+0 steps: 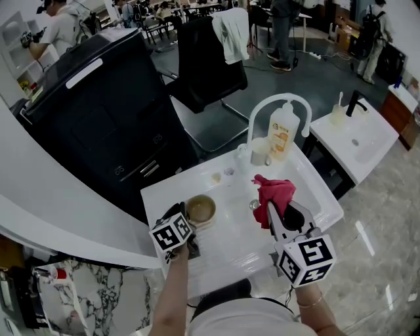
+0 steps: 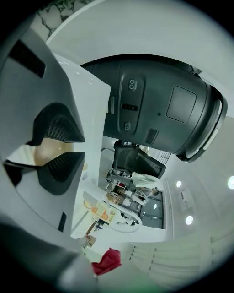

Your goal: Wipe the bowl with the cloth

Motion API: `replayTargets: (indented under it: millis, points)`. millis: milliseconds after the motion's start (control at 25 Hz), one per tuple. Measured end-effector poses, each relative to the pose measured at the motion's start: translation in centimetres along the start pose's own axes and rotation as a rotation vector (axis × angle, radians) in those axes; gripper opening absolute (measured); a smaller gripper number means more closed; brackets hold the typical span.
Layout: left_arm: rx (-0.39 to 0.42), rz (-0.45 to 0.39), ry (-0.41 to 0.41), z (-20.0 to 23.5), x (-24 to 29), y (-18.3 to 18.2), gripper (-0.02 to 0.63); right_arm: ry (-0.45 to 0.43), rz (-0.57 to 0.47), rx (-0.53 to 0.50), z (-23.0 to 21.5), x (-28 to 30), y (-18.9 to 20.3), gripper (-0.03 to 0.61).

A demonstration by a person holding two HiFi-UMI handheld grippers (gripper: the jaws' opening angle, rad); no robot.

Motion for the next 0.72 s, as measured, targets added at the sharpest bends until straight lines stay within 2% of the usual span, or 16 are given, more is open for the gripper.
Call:
replayTargets:
  millis: [360, 720]
  points:
    - [0.149, -0.140, 0.064, -3.3, -5.7, -2.5, 0.066, -0.010, -0.021, 0.001, 0.3, -2.4, 0.3, 0.064]
    - [0.231, -0.260, 0.136, -6.4, -10.6, -4.2, 0.048, -0.015, -0.036, 0.003, 0.5, -3.7, 0.5, 0.064]
Point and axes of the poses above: the fingertips, and each gripper's own axes: x forward along the fingers, z to its left, y out of its underside, the point moved 5 cm from there along -x, backward along the fingers, and after that the axes turned 1 degree about -y, right-handed, at the moved point
